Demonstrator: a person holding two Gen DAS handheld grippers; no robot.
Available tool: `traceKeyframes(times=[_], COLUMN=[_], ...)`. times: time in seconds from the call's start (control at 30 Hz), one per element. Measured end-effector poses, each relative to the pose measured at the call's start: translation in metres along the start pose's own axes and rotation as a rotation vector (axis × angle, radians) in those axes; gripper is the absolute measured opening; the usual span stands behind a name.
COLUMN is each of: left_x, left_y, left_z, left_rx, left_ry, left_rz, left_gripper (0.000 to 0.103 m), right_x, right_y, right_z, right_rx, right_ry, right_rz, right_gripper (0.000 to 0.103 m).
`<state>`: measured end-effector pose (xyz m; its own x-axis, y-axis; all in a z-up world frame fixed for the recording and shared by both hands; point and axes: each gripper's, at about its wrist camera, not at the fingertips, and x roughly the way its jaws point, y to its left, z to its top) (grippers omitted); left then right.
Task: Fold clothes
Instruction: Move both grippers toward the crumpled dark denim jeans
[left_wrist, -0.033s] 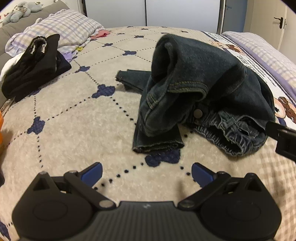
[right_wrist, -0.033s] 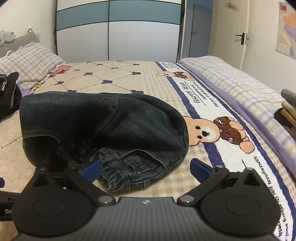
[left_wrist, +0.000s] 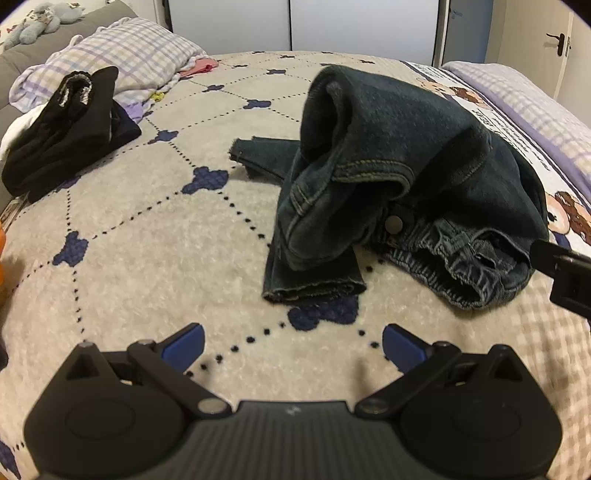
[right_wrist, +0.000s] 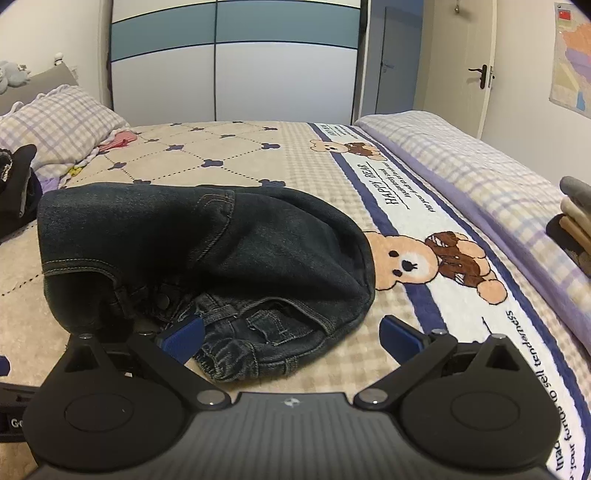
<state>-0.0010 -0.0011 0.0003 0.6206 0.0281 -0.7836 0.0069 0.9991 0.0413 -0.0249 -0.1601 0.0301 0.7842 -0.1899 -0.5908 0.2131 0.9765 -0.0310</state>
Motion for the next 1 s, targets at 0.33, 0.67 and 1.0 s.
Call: traceKeyframes(times=[0.33, 0.67, 1.0], left_x=[-0.003, 0.003, -0.005], left_y=[-0.007, -0.008, 0.007], left_z=[0.0, 0.005, 0.008], left_rx=[0.027, 0.049, 0.04], left_ry=[-0.006, 0.027, -0.065], left_rz=[-0.016, -0.11, -0.254], left_gripper=[0.103, 0.103, 0.103], right_x=[0.005, 0.008, 0.019], right_y=[0.0, -0.009, -0.03], right_z=[-0.002, -0.001, 0.003], right_rx=[-0.023, -0.018, 0.064], right_ry=[0.009, 0.014, 0.049], right_rz=[-0.012, -0.039, 0.019], right_gripper=[0.103, 0.103, 0.103])
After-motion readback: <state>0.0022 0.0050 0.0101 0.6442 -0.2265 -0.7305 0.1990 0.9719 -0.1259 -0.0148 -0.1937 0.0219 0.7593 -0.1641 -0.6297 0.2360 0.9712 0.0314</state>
